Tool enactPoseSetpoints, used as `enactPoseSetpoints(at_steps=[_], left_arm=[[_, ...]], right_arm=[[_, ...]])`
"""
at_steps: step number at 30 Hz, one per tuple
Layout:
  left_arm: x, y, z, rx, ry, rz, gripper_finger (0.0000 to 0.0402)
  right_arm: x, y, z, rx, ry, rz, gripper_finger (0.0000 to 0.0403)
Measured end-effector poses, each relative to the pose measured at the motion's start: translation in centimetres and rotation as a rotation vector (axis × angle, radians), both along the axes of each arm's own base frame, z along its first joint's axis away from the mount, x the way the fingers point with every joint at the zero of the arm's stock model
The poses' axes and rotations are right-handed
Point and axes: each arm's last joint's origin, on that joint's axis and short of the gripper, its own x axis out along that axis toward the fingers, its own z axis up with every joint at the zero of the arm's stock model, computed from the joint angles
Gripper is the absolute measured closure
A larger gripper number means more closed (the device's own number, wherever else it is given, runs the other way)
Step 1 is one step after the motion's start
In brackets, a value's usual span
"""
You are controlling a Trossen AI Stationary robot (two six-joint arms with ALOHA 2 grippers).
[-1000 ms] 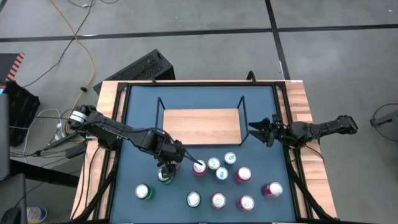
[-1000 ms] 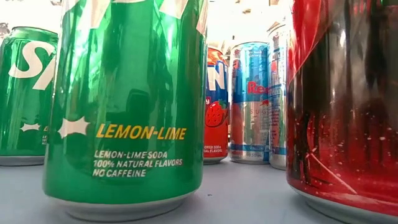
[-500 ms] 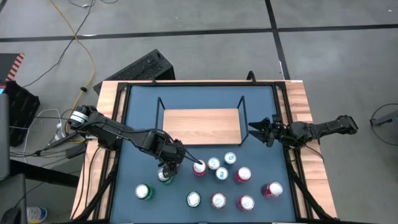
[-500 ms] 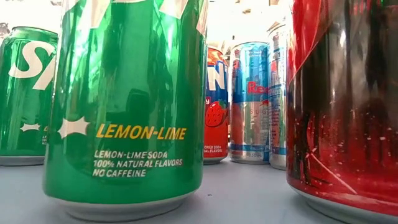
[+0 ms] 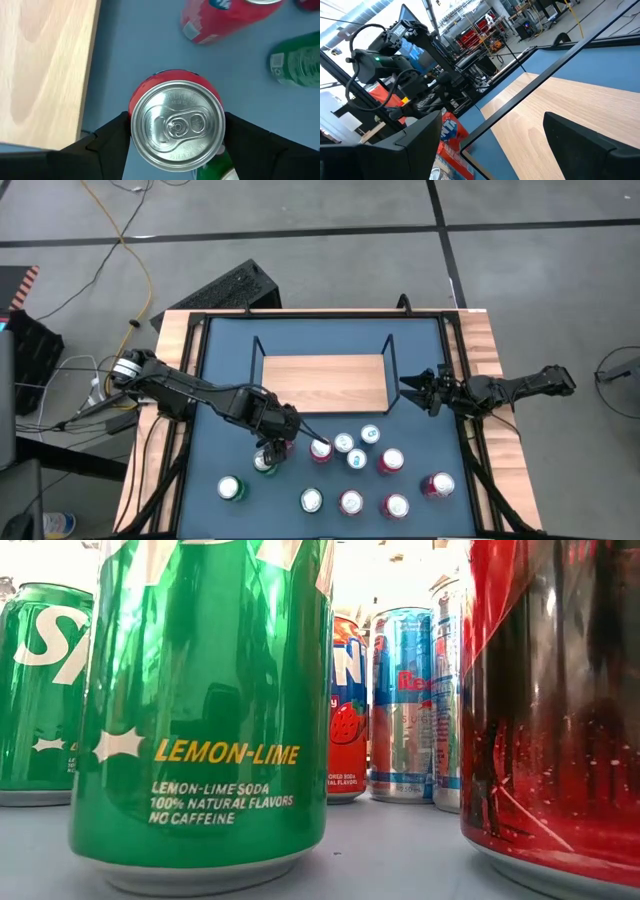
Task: Place canned beverage on shelf
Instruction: Put the orange soda can on the shelf
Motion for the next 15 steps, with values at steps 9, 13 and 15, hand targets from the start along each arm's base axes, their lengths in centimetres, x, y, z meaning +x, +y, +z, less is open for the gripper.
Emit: enactPoseSetpoints(at_steps=[9, 13, 15], left_arm=[[0.4, 0.8, 1.9, 0.044, -0.025, -0.091, 0.014], [0.9, 1.6, 3.9, 0.065, -0.07, -0.125, 0.0138], [1.0, 2.3, 4.9, 0.076, -0.077, -0.139, 0.0138]], right_arm=[[0.0, 0.0, 0.0, 0.0, 0.0, 0.0, 0.0055], [0.0, 0.0, 0.0, 0.0, 0.0, 0.0, 0.0055], [0.0, 0.0, 0.0, -0.015, 0.004, 0.0, 0.0055]])
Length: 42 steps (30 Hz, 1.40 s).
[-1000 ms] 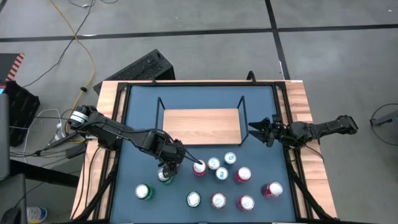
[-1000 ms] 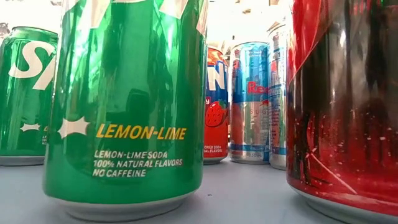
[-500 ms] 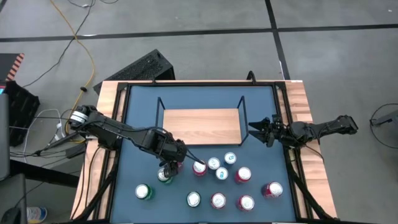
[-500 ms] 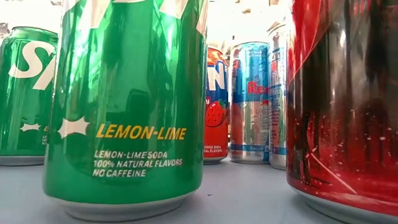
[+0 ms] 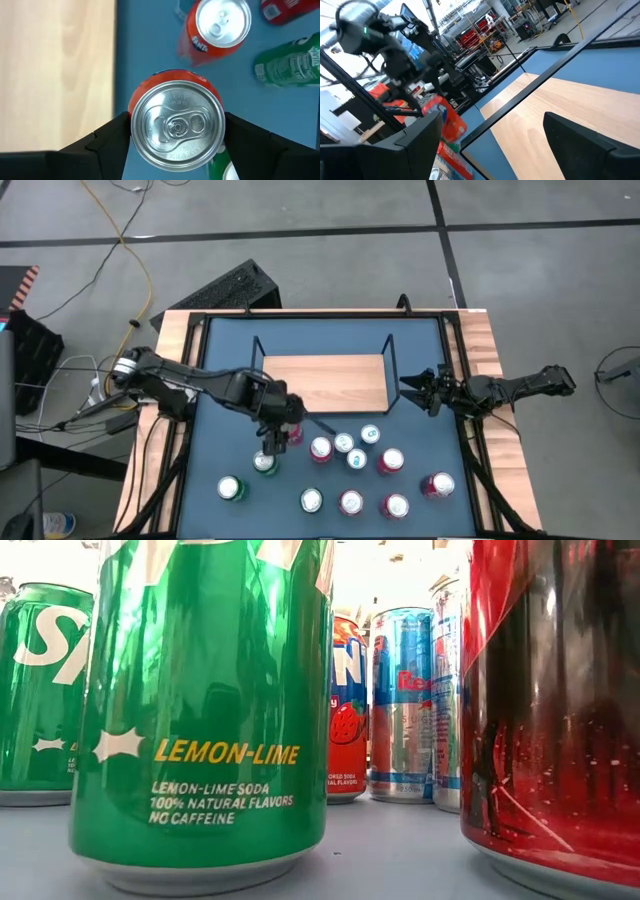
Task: Place canned beverage on shelf
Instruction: Put the orange soda can on the shelf
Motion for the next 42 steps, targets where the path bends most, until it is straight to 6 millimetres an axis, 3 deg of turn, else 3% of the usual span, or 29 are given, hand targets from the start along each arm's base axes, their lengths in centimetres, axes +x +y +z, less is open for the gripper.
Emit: enactPoseSetpoints(at_steps=[12, 26, 34, 42], left_arm=[[-0.6, 7.1, 4.5, 0.153, 0.029, -0.092, 0.0138], [-2.6, 17.1, 4.4, 0.261, 0.066, -0.193, 0.0138], [-3.4, 19.2, 2.9, 0.285, 0.112, -0.302, 0.0138], [-3.4, 20.0, 2.5, 0.33, 0.103, -0.364, 0.0138]], right_arm=[[0.0, 0.0, 0.0, -0.008, 0.001, -0.004, 0.0055], [0.0, 0.0, 0.0, -0.008, 0.001, -0.004, 0.0055], [0.0, 0.0, 0.0, -0.002, 0.0, -0.004, 0.0055], [0.0, 0.0, 0.0, 0.019, -0.005, -0.004, 0.0055]])
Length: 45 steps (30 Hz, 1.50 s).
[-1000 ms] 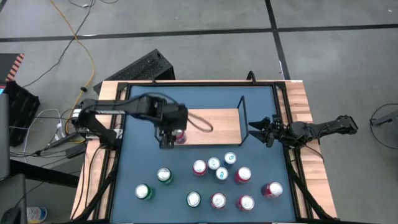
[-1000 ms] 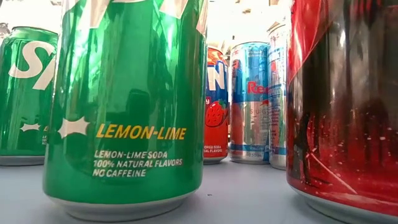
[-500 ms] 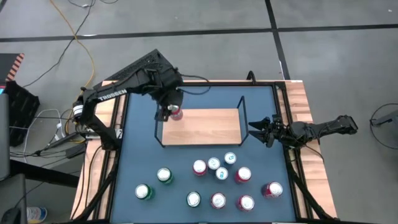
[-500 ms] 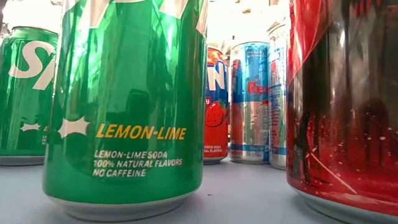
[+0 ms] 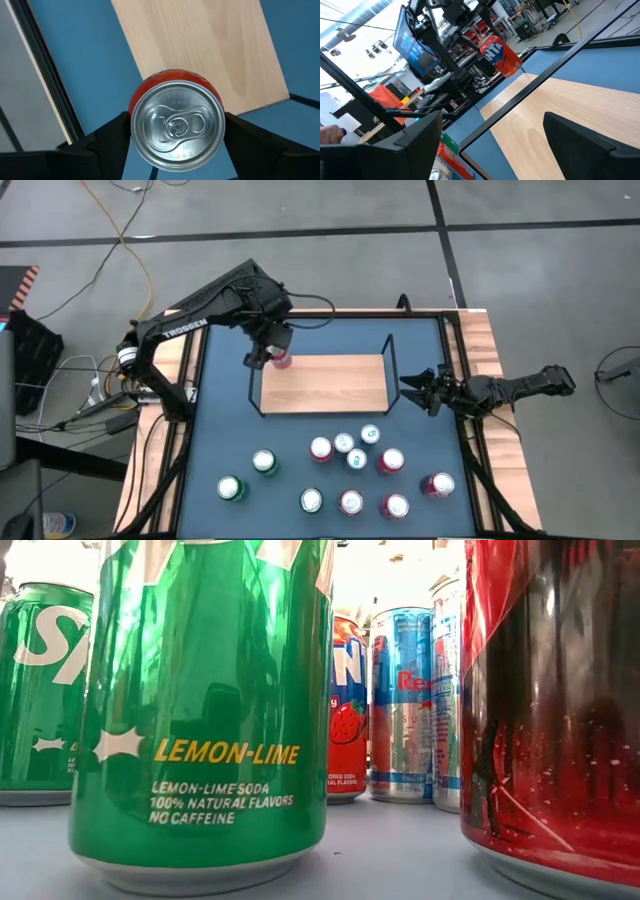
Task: Place canned beverage on shelf
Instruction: Put the orange soda can on the shelf
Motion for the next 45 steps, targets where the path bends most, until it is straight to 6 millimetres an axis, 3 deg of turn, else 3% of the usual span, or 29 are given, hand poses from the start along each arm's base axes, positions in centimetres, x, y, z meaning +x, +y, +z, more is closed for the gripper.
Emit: enactPoseSetpoints(at_steps=[12, 25, 45], left_arm=[[0.3, 0.5, -0.4, -0.029, -0.012, -0.048, 0.0138], [1.9, 1.6, -4.0, -0.076, 0.138, -0.106, 0.0138], [1.9, 1.8, -4.2, -0.023, 0.193, -0.035, 0.0103]], right_arm=[[0.0, 0.0, 0.0, 0.0, 0.0, -0.01, 0.0055], [0.0, -0.1, 0.0, 0.0, -0.001, -0.026, 0.0055], [0.0, -0.1, 0.0, 0.0, -0.001, -0.026, 0.0055]])
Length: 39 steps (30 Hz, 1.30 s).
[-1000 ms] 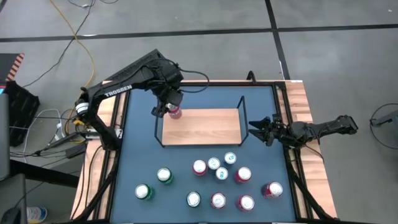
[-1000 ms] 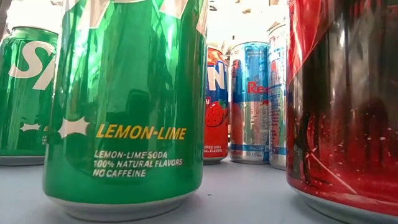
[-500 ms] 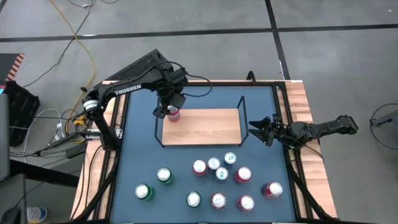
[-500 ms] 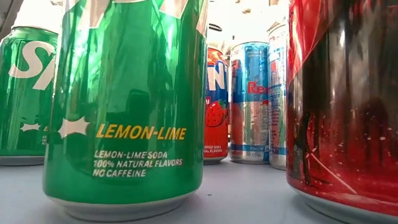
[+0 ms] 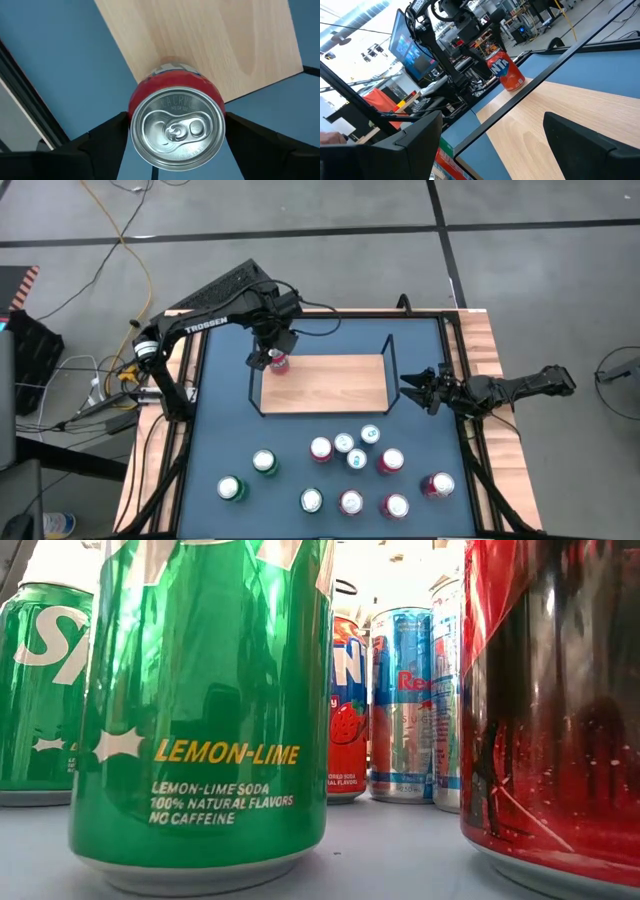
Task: Place canned beverage on shelf
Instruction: Put the orange soda can on the shelf
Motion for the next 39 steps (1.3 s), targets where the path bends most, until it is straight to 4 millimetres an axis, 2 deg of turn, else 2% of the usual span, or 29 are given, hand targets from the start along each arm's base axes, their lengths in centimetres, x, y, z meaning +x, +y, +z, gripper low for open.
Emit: enactPoseSetpoints(at_steps=[11, 21, 32, 39], left_arm=[[-0.1, 0.0, 0.0, -0.018, -0.001, 0.099, 0.0102], [-0.1, -0.1, -0.1, -0.037, 0.0, 0.101, 0.0101], [0.1, -0.5, -0.3, 0.004, 0.032, 0.093, 0.0075], [0.8, -1.0, 2.0, 0.045, -0.036, 0.081, 0.0074]], right_arm=[[0.0, 0.0, 0.0, 0.0, 0.0, 0.0, 0.0055], [0.0, 0.0, 0.0, 0.0, 0.0, 0.0, 0.0055], [0.0, 0.0, 0.0, 0.0, 0.0, 0.0, 0.0055], [0.0, 0.0, 0.0, 0.0, 0.0, 0.0, 0.0055]])
